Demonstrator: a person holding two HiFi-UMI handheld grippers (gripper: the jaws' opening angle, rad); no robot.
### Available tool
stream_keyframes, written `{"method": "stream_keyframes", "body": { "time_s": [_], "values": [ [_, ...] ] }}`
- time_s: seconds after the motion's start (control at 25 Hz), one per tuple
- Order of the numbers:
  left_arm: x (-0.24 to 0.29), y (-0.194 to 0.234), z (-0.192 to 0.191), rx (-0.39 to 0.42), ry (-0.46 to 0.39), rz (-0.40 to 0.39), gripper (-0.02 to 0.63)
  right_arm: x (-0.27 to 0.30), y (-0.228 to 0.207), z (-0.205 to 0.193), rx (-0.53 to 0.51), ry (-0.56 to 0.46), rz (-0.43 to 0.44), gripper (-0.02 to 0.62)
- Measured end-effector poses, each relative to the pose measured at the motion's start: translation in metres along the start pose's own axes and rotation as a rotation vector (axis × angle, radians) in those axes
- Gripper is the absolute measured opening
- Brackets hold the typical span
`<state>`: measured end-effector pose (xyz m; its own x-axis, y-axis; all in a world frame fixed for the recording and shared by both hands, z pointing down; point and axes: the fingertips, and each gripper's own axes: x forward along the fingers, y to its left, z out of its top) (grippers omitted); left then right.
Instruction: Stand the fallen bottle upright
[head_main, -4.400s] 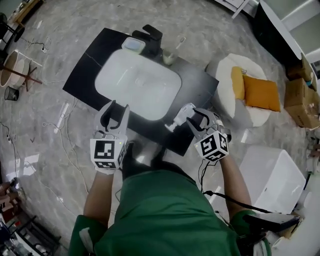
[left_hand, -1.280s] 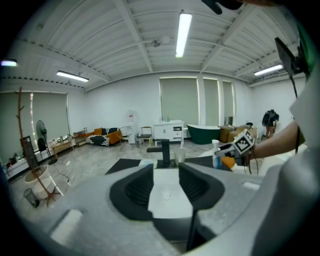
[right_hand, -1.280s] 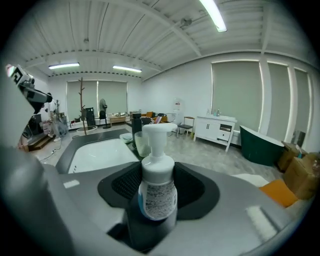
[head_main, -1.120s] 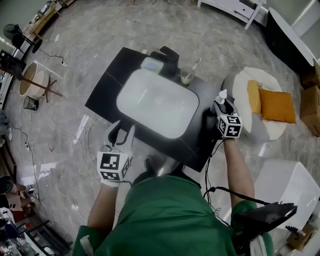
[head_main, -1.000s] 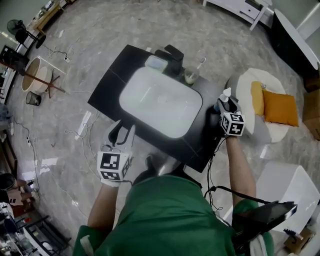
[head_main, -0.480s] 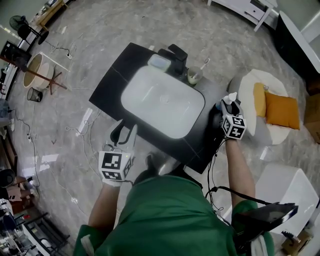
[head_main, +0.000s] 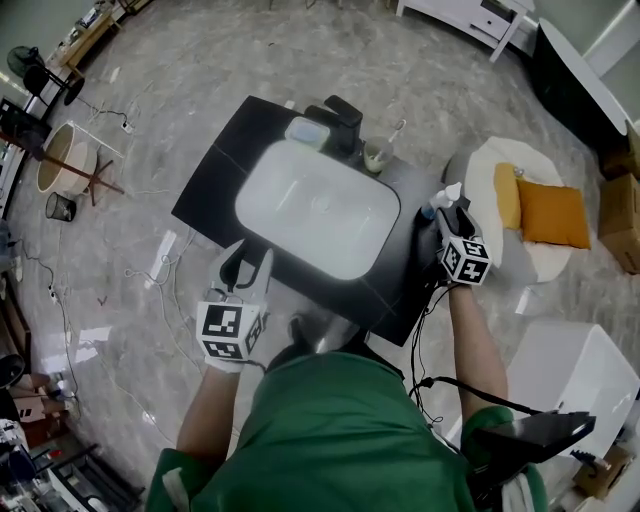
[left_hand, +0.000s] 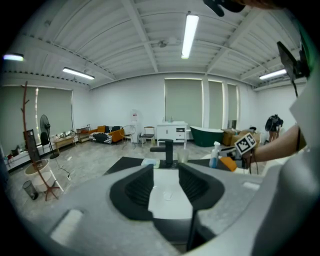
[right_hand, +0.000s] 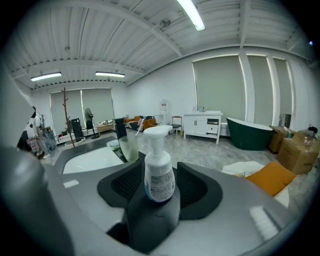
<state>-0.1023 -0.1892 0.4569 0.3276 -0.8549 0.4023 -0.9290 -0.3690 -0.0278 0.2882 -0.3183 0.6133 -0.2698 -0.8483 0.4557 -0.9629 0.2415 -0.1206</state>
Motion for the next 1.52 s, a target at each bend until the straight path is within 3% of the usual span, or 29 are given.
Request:
{"method": "stream_keyframes", "body": {
  "time_s": [0.32,0.64,0.92,1.0,1.28,1.52],
  "values": [
    [-0.005,0.004,0.009,-0.017,-0.052,-0.042,0.152,-0.055,0.016,0.045,0.04,-0.12,-0.006,0.209],
    [-0.007,0.005,0.039,-0.027,-0.133,-0.088,0.146,-0.113,0.074,0.122,0.005,-0.303,0.084,0.204],
    [-0.021,0.01,0.082,-0.005,-0.232,-0.087,0.14,-0.148,0.138,0.176,0.031,-0.389,0.181,0.155],
    [-0.025,0.01,0.093,0.0,-0.261,-0.085,0.136,-0.16,0.155,0.19,0.025,-0.417,0.202,0.105],
    [-0.041,0.007,0.13,0.017,-0.35,-0.095,0.127,-0.198,0.219,0.23,-0.109,-0.53,0.222,0.044],
    [-0.052,0.01,0.146,0.005,-0.397,-0.094,0.124,-0.214,0.242,0.234,-0.208,-0.587,0.2,0.005]
  ]
}}
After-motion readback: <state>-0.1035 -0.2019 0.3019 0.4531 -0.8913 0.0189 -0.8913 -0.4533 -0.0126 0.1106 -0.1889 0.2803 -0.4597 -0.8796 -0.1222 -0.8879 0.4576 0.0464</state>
